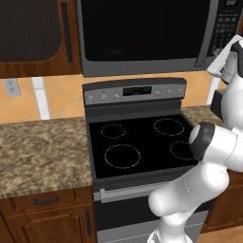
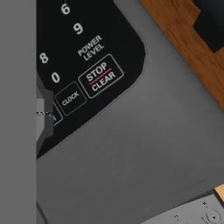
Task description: Open the microwave, place the bowl with waffle inside the microwave, then close the microwave door and turn it on.
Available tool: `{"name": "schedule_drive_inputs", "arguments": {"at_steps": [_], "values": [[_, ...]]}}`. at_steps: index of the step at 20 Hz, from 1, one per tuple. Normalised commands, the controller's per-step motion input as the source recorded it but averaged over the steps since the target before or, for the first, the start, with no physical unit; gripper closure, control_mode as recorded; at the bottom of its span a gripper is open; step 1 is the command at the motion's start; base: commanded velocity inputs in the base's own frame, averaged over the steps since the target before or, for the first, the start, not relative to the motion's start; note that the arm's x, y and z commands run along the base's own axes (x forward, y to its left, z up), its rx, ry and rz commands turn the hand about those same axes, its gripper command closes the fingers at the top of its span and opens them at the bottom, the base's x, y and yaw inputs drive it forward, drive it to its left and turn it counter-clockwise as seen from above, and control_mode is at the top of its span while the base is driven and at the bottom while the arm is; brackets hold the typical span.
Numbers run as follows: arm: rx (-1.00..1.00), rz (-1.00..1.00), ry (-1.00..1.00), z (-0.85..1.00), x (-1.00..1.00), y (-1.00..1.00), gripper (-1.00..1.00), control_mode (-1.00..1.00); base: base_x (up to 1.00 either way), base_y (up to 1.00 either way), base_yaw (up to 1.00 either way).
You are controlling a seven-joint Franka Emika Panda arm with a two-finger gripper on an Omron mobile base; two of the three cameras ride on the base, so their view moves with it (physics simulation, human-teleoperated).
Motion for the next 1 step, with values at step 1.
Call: {"name": "schedule_drive_inputs", "arguments": {"at_steps": [1], "values": [[0.0,0.0,-0.11,0.0,-0.25,0.0,1.0,-1.0,0.0,0.0,0.0]]}}
